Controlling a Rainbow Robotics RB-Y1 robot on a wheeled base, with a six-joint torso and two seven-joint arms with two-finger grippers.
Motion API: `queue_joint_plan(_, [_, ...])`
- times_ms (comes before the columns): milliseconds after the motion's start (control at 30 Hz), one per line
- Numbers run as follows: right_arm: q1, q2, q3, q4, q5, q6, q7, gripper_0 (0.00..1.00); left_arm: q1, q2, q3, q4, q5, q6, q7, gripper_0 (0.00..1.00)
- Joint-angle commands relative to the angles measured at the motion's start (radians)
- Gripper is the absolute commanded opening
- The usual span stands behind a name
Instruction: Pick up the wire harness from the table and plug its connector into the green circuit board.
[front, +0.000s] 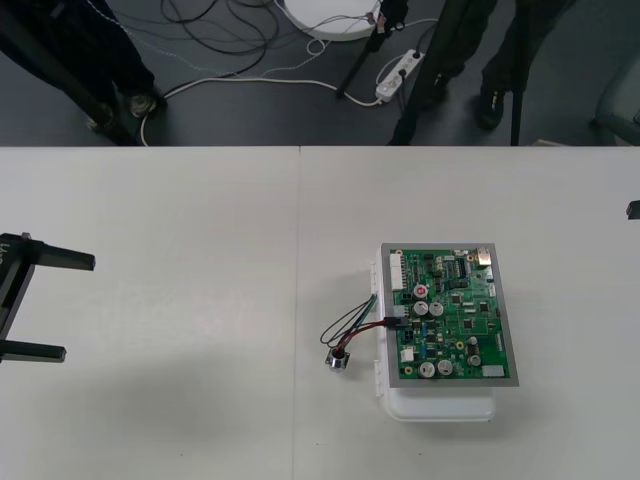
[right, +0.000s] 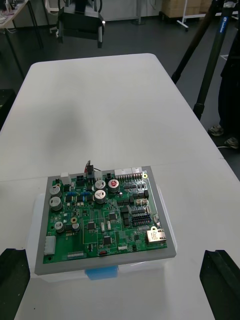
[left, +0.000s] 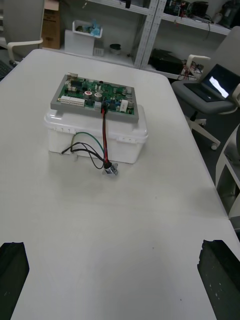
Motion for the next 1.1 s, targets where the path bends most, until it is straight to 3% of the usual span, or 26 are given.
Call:
queue_joint_plan(33, [-0.02, 0.004, -0.039, -0.043, 0.024, -0.008, -0.027, 1.0, 0.022, 0.092, 0.033, -0.026, 0.031, -0.049, 0.026, 1.0])
queue_joint_plan(333, [0.003, -0.005, -0.042, -0.107, 0.157, -0.008, -0.053, 1.0, 0.024, 0.17, 0.058, -0.033, 0.066, -0.049, 0.026, 1.0])
queue_joint_plan(600, [0.054, -0.034, -0.042, -0.129, 0.16, -0.008, -0.06, 1.0, 0.026, 0.188, 0.059, -0.035, 0.083, -0.049, 0.031, 1.0])
queue_joint_plan(1100, [0.054, -0.034, -0.045, -0.127, 0.151, -0.008, -0.063, 1.0, 0.026, 0.199, 0.059, -0.035, 0.081, -0.049, 0.034, 1.0])
